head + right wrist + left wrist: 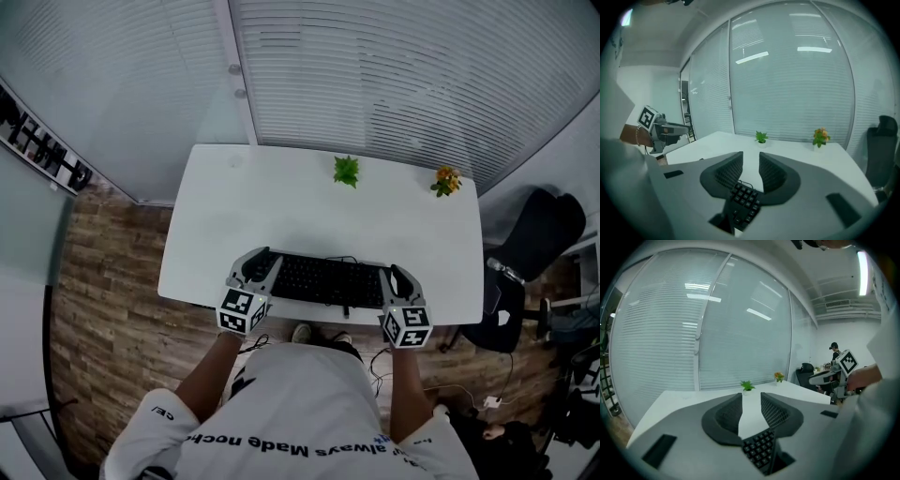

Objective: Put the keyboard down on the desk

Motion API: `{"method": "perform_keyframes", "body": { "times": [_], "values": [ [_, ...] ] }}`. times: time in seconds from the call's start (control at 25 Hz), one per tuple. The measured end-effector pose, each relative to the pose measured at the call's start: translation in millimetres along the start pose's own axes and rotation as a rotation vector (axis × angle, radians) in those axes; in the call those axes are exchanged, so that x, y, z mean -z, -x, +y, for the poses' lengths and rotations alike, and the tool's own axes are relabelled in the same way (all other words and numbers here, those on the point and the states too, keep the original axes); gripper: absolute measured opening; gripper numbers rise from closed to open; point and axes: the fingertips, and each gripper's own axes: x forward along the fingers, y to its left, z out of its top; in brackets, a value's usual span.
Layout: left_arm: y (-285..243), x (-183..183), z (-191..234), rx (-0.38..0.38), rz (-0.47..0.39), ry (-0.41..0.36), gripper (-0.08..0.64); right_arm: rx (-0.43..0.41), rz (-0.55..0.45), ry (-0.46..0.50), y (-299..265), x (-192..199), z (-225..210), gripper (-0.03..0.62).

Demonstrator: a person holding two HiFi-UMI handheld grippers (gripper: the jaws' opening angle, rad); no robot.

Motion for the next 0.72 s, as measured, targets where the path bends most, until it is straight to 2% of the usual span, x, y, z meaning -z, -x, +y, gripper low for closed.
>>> {"method": "perform_keyframes", "body": {
  "times": [0.2,0.36,0.6,0.72],
  "values": [
    [13.4,-60.1,-21.6,0.057,-0.136,0.000,0.111,-0.036,-0.073,0.058,21.2,-55.6,22.9,0.092],
    [28.8,-99.6,-35.7,0.051,-0.215,-0.072,0.095,-0.055,-0.120,0.077,37.8,-88.4,37.7,0.078],
    [46.2,-143.8,-55.0,0.058,-0.289,-0.097,0.092,-0.060,-0.173,0.182,58.8,-126.7,59.3,0.075],
    [54.0,-160.4,-59.4,0.055,-0.315,-0.082,0.092,-0.081,-0.193,0.181,67.8,-140.6,67.5,0.074]
  ]
}}
